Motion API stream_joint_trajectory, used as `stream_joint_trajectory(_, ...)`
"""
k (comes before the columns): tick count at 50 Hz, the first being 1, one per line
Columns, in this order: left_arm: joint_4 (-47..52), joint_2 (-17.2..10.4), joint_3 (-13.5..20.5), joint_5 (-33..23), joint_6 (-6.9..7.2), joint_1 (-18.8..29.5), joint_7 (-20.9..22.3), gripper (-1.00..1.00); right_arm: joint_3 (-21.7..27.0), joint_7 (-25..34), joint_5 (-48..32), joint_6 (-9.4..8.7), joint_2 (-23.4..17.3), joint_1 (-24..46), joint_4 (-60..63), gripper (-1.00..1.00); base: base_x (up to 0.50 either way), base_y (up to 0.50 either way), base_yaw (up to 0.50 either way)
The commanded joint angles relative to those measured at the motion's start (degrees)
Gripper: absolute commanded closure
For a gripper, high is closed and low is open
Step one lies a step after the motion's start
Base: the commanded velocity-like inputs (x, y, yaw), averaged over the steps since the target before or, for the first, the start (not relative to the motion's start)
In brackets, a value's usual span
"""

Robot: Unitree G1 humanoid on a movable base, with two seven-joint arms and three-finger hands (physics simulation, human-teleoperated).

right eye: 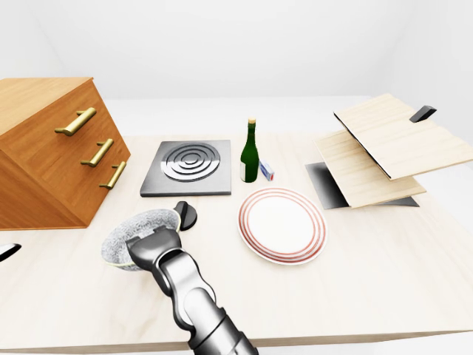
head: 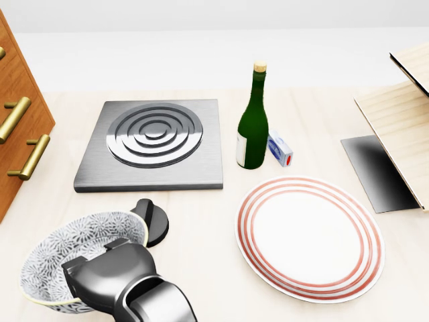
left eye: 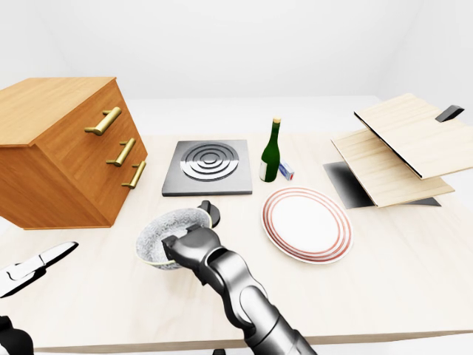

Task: Pick up the akita bowl and put it on the plate.

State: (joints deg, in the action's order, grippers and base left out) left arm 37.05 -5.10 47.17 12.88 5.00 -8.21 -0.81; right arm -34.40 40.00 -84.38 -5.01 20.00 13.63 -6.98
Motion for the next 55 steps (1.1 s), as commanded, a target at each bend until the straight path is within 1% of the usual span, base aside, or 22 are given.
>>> stream_joint_trajectory(1,0.5,0.1,0.4,0.2,0.00,-0.1,0.2,-1.00,0.8,0.0,-5.0,0.01,0.0,0.7,1.7,1.00,0.00,0.00,0.00)
stream_joint_trajectory(26,0.8,0.0,0.6,0.3,0.00,0.1,0.1,-1.00,3.6,0.0,-8.4,0.01,0.0,4.2,5.0,1.00,0.00,0.00,0.00)
stream_joint_trajectory(28,0.7,0.0,0.6,0.3,0.00,0.1,0.1,-1.00,4.5,0.0,-8.5,0.01,0.0,5.3,4.7,1.00,0.00,0.00,0.00)
stream_joint_trajectory(37,0.9,0.0,0.7,0.5,0.00,0.0,0.1,-1.00,5.1,0.0,-9.5,0.01,0.0,5.7,6.1,1.00,0.00,0.00,0.00)
stream_joint_trajectory(45,0.6,-0.1,0.6,0.4,0.00,0.1,0.1,-1.00,6.9,0.0,-8.0,0.01,0.0,6.6,6.2,1.00,0.00,0.00,0.00)
stream_joint_trajectory(46,0.6,-0.1,0.7,0.4,0.00,0.0,0.1,-1.00,8.2,0.0,-7.3,0.01,0.0,7.7,5.7,1.00,0.00,0.00,0.00)
stream_joint_trajectory(55,0.9,0.1,0.7,0.3,0.00,0.0,0.0,-1.00,9.7,0.0,-5.5,0.01,0.0,9.1,7.5,1.00,0.00,0.00,0.00)
